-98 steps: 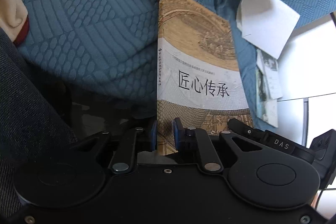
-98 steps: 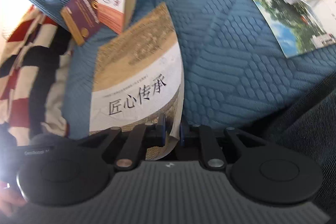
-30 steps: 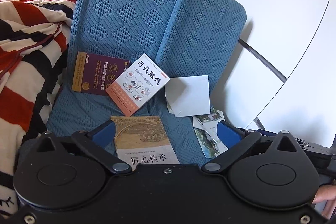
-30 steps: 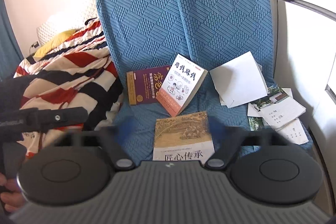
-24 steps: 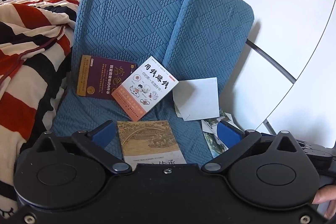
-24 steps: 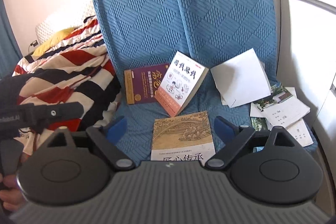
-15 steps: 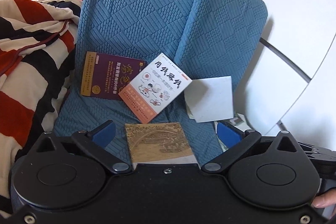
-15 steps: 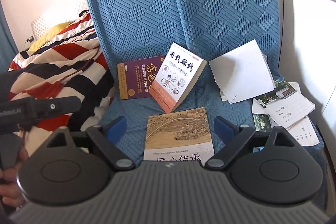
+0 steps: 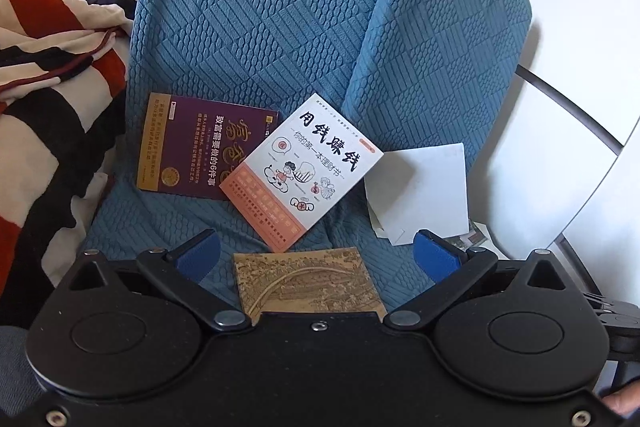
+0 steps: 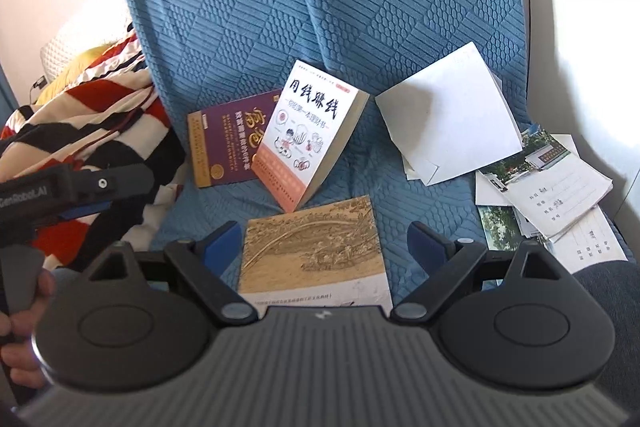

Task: Organize objects

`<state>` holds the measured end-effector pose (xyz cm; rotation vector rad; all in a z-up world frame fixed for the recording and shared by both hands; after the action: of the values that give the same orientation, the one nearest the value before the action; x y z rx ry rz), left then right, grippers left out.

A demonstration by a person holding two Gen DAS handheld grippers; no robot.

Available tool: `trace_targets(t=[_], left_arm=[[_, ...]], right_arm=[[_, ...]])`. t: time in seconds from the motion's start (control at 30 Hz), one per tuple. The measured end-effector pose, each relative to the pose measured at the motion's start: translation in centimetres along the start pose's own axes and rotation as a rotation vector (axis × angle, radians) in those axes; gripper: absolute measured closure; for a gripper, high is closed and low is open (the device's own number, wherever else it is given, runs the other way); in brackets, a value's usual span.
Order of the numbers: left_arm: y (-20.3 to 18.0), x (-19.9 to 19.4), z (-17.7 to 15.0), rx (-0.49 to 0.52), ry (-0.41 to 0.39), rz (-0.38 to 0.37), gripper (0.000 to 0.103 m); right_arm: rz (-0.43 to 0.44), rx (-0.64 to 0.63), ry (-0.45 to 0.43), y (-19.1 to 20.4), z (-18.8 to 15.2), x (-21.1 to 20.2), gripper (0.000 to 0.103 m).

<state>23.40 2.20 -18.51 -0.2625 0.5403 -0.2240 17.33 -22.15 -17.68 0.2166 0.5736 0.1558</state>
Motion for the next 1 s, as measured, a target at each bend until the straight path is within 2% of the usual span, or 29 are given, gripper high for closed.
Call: trace_targets(t=[0.23, 0.37, 0.43, 0.57, 0.7, 0.9, 1.0], left_arm=[[0.3, 3.5, 0.6, 0.013, 0.017, -0.013, 0.000], [0.2, 5.6, 0.9, 0.062, 0.024, 0.001, 0.000], [0.1, 6.6, 0.9, 0.057, 0.031, -0.017, 0.000], [0.4, 9.0, 1.0, 0.082, 0.035, -0.007, 0.000], [1.3, 11.8, 0.9, 0.038, 0.083, -0.012, 0.001], [2.3, 15.4, 1.6, -0.008, 0.112, -0.021, 0.001], [2.9, 17.5, 1.7, -0.012, 0.123, -0.023, 0.001]], right_arm=[[-0.006, 0.003, -0.024, -0.6, 0.5, 2.4, 0.012], [0.017, 0.004, -0.024, -0.6, 0.6, 4.1, 0.012], [0.008, 0.007, -0.008, -0.8, 0.5, 5.0, 0.012], [0.014, 0.037, 0.009, -1.6, 0.5, 6.4, 0.012], [0.019, 0.066, 0.025, -2.5, 0.6, 7.8, 0.012], [0.034, 0.094, 0.070, -3.3, 0.8, 11.0, 0.012], [0.037, 0.060, 0.075, -3.1, 1.1, 12.6, 0.012]])
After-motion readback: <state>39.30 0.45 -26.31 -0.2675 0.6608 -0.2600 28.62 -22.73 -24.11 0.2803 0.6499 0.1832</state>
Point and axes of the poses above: each gripper's, at about its wrist camera, not at the fingertips, and x roughly the way its jaws point, y to its left, z to its top, the point moved 9 cm from there along x, roughly the way its jaws point, and after that the axes turned 7 degrees about -y, right-handed, at the moved point
